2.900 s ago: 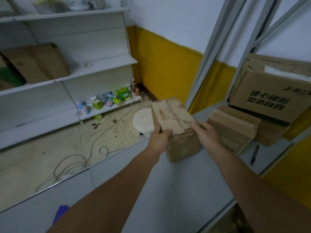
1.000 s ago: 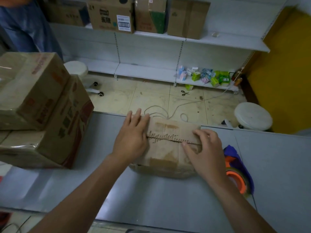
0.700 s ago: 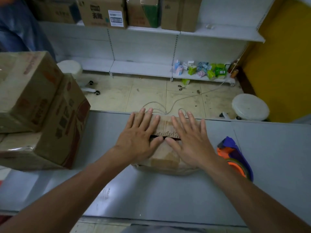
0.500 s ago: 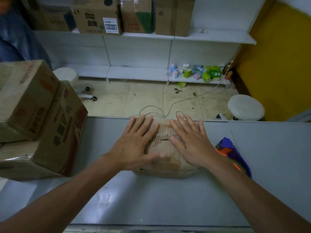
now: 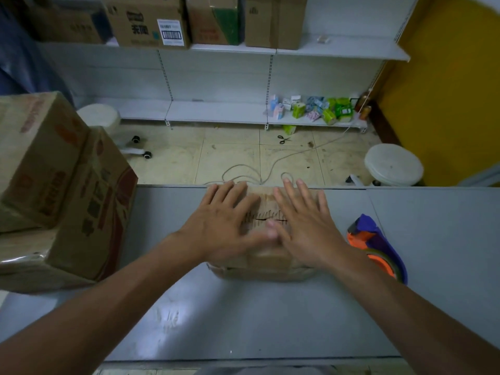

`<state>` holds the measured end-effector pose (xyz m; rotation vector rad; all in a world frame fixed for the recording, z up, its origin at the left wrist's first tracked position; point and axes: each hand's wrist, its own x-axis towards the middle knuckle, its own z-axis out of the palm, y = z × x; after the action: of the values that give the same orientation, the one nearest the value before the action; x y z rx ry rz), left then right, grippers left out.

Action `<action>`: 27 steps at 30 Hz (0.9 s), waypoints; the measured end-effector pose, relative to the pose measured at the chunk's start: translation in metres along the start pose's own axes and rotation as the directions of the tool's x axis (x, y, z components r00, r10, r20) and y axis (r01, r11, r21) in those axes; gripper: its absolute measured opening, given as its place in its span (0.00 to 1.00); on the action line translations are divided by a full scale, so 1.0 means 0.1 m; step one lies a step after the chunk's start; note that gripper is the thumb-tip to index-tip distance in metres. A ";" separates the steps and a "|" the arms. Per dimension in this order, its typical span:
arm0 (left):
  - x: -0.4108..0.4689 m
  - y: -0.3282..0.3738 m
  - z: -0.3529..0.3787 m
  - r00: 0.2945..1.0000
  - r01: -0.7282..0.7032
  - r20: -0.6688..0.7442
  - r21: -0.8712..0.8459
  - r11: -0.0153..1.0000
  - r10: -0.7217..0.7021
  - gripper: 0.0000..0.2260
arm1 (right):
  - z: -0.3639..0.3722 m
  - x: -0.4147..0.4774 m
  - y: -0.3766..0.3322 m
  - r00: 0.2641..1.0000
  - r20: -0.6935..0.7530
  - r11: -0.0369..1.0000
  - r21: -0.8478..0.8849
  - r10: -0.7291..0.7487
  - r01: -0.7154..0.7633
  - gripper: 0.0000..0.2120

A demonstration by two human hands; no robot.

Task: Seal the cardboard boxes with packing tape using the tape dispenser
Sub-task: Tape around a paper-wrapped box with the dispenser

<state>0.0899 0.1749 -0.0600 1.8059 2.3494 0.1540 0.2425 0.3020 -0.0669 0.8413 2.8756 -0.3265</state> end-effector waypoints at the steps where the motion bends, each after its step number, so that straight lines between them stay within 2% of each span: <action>1: 0.05 0.03 0.02 0.999 0.025 -0.046 -0.049 0.999 -0.027 0.43 | -0.02 0.02 0.02 1.000 0.005 1.000 0.012 0.003 -0.003 0.31; 5: 0.09 0.08 0.33 0.996 -0.013 -0.092 0.100 0.995 0.022 0.32 | 0.15 0.02 -0.01 0.998 -0.062 0.994 -0.111 -0.018 0.011 0.33; 7: 0.10 0.05 0.39 0.993 -0.008 -0.112 0.129 0.992 0.023 0.30 | 0.20 0.04 0.00 0.998 -0.052 0.994 -0.104 -0.024 0.018 0.34; 12: 0.14 0.03 0.25 0.995 0.009 -0.101 0.015 1.000 -0.008 0.31 | 0.06 0.06 0.04 1.000 -0.021 1.000 0.023 -0.009 0.010 0.29; 16: 0.10 0.02 0.33 0.997 0.020 -0.076 0.128 0.992 -0.010 0.30 | 0.18 0.04 -0.03 0.997 -0.083 0.998 -0.063 -0.005 0.000 0.32; 19: 0.13 0.02 0.22 0.996 0.023 -0.087 0.059 0.998 -0.018 0.34 | 0.03 0.06 0.00 0.999 -0.049 1.000 0.018 -0.002 0.003 0.29; 21: 0.11 0.04 0.22 0.996 0.041 -0.085 0.027 0.999 -0.038 0.32 | 0.00 0.03 0.01 0.999 -0.052 0.999 0.037 0.010 -0.008 0.29; 24: 0.08 0.09 0.30 0.996 0.045 -0.080 0.118 0.992 -0.036 0.30 | 0.11 -0.01 -0.02 0.997 -0.072 0.998 -0.055 0.006 -0.010 0.31; 27: 0.14 0.07 0.23 0.997 0.067 -0.046 0.093 0.993 -0.063 0.33 | 0.04 0.05 0.05 0.999 -0.024 0.999 0.019 -0.026 0.027 0.31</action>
<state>0.0979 0.1899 -0.0817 1.7818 2.4810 0.0747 0.2410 0.3080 -0.0723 0.8166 2.9124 -0.3500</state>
